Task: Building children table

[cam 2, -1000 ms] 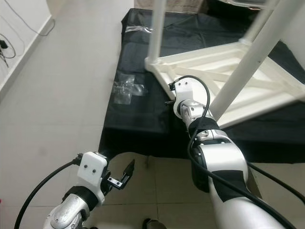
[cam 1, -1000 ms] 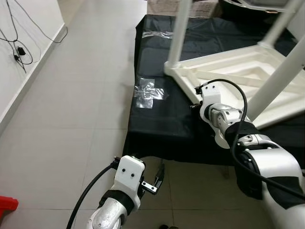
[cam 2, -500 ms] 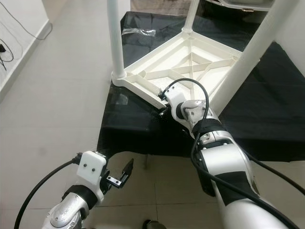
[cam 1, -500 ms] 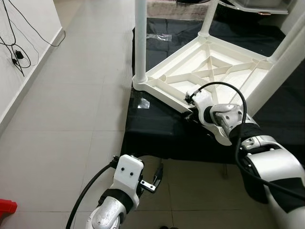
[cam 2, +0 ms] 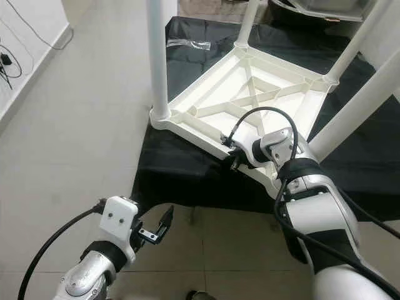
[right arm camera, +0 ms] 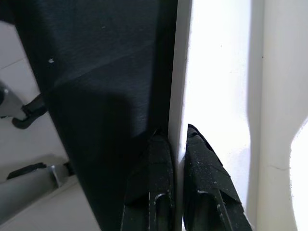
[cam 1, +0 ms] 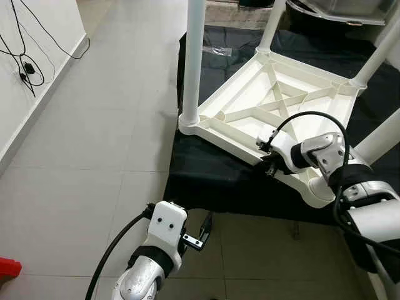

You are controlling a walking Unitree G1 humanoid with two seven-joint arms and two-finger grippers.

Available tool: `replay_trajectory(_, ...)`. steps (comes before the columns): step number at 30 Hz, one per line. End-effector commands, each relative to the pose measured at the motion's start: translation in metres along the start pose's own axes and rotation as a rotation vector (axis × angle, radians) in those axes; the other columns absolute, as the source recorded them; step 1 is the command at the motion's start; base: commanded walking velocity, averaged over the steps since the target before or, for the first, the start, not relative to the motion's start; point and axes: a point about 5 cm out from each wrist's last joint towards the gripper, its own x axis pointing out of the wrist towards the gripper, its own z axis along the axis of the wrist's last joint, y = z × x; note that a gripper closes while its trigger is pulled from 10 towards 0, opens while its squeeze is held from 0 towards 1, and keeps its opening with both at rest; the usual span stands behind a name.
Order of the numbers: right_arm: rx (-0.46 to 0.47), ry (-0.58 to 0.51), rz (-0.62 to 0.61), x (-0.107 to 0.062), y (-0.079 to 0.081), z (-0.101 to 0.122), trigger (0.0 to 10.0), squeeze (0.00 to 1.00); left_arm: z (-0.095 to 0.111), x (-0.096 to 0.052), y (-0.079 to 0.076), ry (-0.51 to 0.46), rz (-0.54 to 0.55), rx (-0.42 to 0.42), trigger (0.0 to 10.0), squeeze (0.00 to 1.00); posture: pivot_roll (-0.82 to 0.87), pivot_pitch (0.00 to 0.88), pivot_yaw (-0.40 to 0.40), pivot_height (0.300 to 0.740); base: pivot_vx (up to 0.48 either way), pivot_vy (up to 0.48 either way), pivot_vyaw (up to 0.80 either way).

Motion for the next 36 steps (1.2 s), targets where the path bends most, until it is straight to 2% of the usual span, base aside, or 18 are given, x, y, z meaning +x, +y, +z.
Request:
replay_trajectory(1, 0.021, 0.095, 0.143, 0.020, 0.023, -0.026, 0.0, 0.00, -0.006, 0.000, -0.002, 0.025, -0.008, -0.015, 10.0, 0.00, 0.06, 0.203, -0.096, 0.740, 0.000, 0.000, 0.00)
replay_trajectory(4, -0.028, 0.098, 0.247, 0.015, 0.028, -0.039, 0.0, 0.00, -0.007, -0.001, -0.002, 0.028, -0.011, -0.015, 10.0, 0.00, 0.06, 0.200, -0.093, 0.740, 0.000, 0.000, 0.00)
replay_trajectory(6, -0.028, 0.098, 0.247, 0.015, 0.028, -0.039, 0.0, 0.00, -0.007, -0.001, -0.002, 0.028, -0.011, -0.015, 10.0, 0.00, 0.06, 0.200, -0.093, 0.740, 0.000, 0.000, 0.00)
replay_trajectory(7, -0.084, 0.104, 0.306, 0.012, 0.032, -0.044, 0.0, 0.00, -0.007, -0.001, -0.003, 0.029, -0.012, -0.015, 10.0, 0.00, 0.06, 0.198, -0.091, 0.740, 0.000, 0.000, 0.00)
replay_trajectory(8, -0.084, 0.104, 0.306, 0.012, 0.032, -0.044, 0.0, 0.00, -0.007, -0.001, -0.003, 0.029, -0.012, -0.015, 10.0, 0.00, 0.06, 0.198, -0.091, 0.740, 0.000, 0.000, 0.00)
replay_trajectory(10, -0.206, 0.150, 0.373, 0.006, 0.035, -0.050, 0.0, 0.00, -0.008, -0.001, -0.003, 0.032, -0.013, -0.014, 10.0, 0.00, 0.06, 0.195, -0.089, 0.740, 0.000, 0.000, 0.00)
replay_trajectory(11, -0.206, 0.150, 0.373, 0.006, 0.035, -0.050, 0.0, 0.00, -0.008, -0.001, -0.003, 0.032, -0.013, -0.014, 10.0, 0.00, 0.06, 0.195, -0.089, 0.740, 0.000, 0.000, 0.00)
replay_trajectory(12, -0.238, 0.162, 0.372, 0.002, 0.032, -0.050, 0.0, 0.00, -0.008, -0.001, -0.003, 0.032, -0.013, -0.013, 10.0, 0.00, 0.06, 0.195, -0.092, 0.740, 0.000, 0.000, 0.00)
replay_trajectory(16, -0.269, 0.147, 0.365, -0.004, 0.028, -0.046, 0.0, 0.00, -0.008, -0.002, -0.003, 0.033, -0.012, -0.013, 10.0, 0.00, 0.06, 0.194, -0.088, 0.740, 0.000, 0.000, 0.00)
replay_trajectory(18, -0.343, 0.178, 0.365, -0.007, 0.026, -0.044, 0.0, 0.00, -0.008, -0.002, -0.003, 0.034, -0.013, -0.013, 10.0, 0.00, 0.06, 0.193, -0.089, 0.740, 0.000, 0.000, 0.00)
replay_trajectory(22, -0.417, 0.191, 0.346, -0.003, 0.026, -0.039, 0.0, 0.00, -0.009, -0.001, -0.003, 0.036, -0.015, -0.012, 10.0, 0.00, 0.06, 0.194, -0.090, 0.740, 0.000, 0.000, 0.00)
replay_trajectory(30, -0.456, 0.198, 0.289, -0.002, 0.022, -0.032, 0.0, 0.00, -0.008, -0.001, -0.002, 0.035, -0.012, -0.012, 10.0, 0.00, 0.07, 0.196, -0.091, 0.740, 0.000, 0.000, 0.00)
replay_trajectory(32, -0.495, 0.233, 0.230, -0.008, 0.013, -0.027, 0.0, 0.00, -0.008, -0.002, -0.002, 0.034, -0.011, -0.012, 10.0, 0.00, 0.06, 0.199, -0.091, 0.740, 0.000, 0.000, 0.00)
replay_trajectory(35, -0.514, 0.257, 0.194, -0.011, 0.009, -0.026, 0.0, 0.00, -0.008, -0.001, -0.002, 0.033, -0.011, -0.011, 10.0, 0.00, 0.06, 0.200, -0.093, 0.740, 0.000, 0.000, 0.00)
replay_trajectory(36, -0.537, 0.281, 0.142, -0.015, 0.003, -0.023, 0.0, 0.00, -0.008, -0.002, -0.002, 0.032, -0.010, -0.012, 10.0, 0.00, 0.06, 0.201, -0.094, 0.740, 0.000, 0.000, 0.00)
